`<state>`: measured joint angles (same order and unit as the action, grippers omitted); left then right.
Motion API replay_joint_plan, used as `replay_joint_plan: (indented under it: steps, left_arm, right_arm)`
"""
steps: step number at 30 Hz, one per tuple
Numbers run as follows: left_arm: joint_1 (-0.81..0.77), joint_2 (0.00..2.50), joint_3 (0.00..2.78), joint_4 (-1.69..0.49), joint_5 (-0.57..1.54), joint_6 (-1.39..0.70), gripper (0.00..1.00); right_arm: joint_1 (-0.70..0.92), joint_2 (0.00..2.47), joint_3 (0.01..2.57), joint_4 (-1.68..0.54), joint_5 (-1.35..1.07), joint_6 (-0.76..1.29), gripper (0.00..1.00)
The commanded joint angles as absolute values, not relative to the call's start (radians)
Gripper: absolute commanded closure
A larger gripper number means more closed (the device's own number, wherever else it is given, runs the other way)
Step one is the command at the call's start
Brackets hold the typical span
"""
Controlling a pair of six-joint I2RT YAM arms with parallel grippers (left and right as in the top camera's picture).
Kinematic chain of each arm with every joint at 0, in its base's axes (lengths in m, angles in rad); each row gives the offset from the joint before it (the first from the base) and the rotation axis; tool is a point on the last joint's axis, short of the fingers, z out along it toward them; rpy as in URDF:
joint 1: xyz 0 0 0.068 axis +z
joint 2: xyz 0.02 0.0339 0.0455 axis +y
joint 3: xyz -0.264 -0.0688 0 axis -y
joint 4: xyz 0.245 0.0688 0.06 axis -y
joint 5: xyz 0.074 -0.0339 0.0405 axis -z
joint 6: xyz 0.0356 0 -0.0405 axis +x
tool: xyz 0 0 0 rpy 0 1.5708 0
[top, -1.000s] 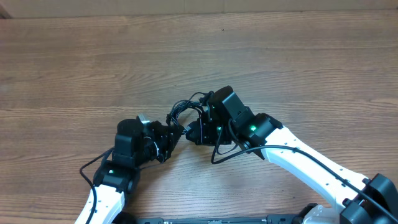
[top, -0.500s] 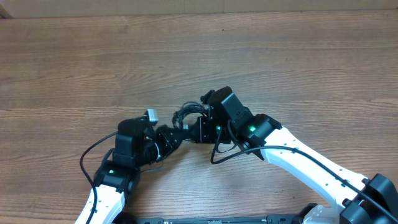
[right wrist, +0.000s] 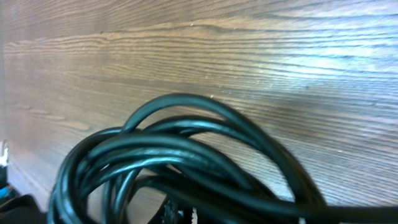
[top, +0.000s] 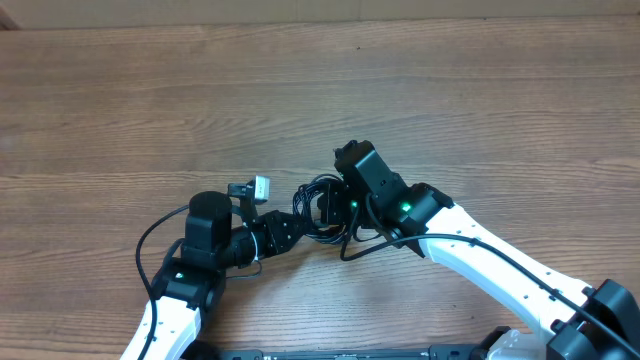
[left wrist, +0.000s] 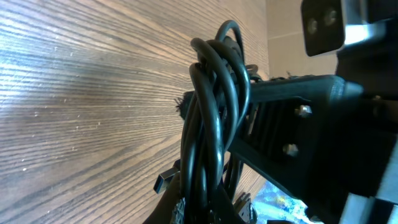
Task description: Untangle cables
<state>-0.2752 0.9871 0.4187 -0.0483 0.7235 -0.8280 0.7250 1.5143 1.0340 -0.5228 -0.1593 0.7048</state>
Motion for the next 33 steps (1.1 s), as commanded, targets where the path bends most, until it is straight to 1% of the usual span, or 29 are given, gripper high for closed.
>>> replay_joint_plan:
  steps: [1, 5, 8, 11, 15, 20, 21, 23, 25, 28, 30, 32, 33]
  left_arm:
    - [-0.282, 0.982, 0.429, -0.015, 0.81, -0.782, 0.96]
    - [-0.28, 0.982, 0.429, 0.044, 0.804, -0.786, 0.96]
    - [-0.28, 0.982, 0.429, 0.089, 0.789, -0.826, 0.96]
    - [-0.28, 0.982, 0.429, 0.076, 0.709, -0.951, 0.96]
    - [-0.28, 0.982, 0.429, 0.003, 0.583, -1.123, 0.96]
    - [-0.28, 0.982, 0.429, -0.105, 0.459, -1.311, 0.96]
    - [-0.28, 0.982, 0.429, -0.12, 0.44, -1.351, 0.96]
    - [-0.28, 0.982, 0.429, -0.158, 0.405, -1.46, 0.96]
    - [-0.28, 0.982, 0.429, -0.192, 0.379, -1.579, 0.95]
    - [-0.28, 0.982, 0.429, -0.217, 0.367, -1.81, 0.96]
    - [-0.28, 0.982, 0.429, -0.217, 0.377, -1.94, 0.96]
    - [-0.28, 0.982, 0.429, -0.217, 0.392, -2.073, 0.96]
    - [-0.28, 0.982, 0.429, -0.212, 0.388, -2.086, 0.96]
  right_arm:
    - [0.718, 1.519, 1.045, -0.526, -0.041, 0.698, 0.95]
    - [0.718, 1.519, 1.045, -0.525, -0.042, 0.657, 0.93]
    - [0.718, 1.519, 1.045, -0.525, -0.034, 0.638, 0.92]
    - [0.718, 1.519, 1.045, -0.519, -0.02, 0.607, 0.9]
    - [0.718, 1.519, 1.045, -0.498, -0.016, 0.546, 0.87]
    - [0.717, 1.512, 1.073, -0.508, -0.016, 0.544, 0.8]
    - [0.717, 1.504, 1.082, -0.519, -0.016, 0.545, 0.77]
    - [0.717, 1.487, 1.097, -0.534, -0.016, 0.545, 0.68]
    - [0.717, 1.461, 1.103, -0.55, -0.016, 0.551, 0.58]
    - [0.717, 1.419, 1.103, -0.587, -0.016, 0.601, 0.42]
    - [0.717, 1.397, 1.103, -0.629, -0.017, 0.672, 0.39]
    - [0.717, 1.391, 1.103, -0.681, -0.028, 0.778, 0.39]
    - [0.717, 1.391, 1.103, -0.707, -0.04, 0.825, 0.37]
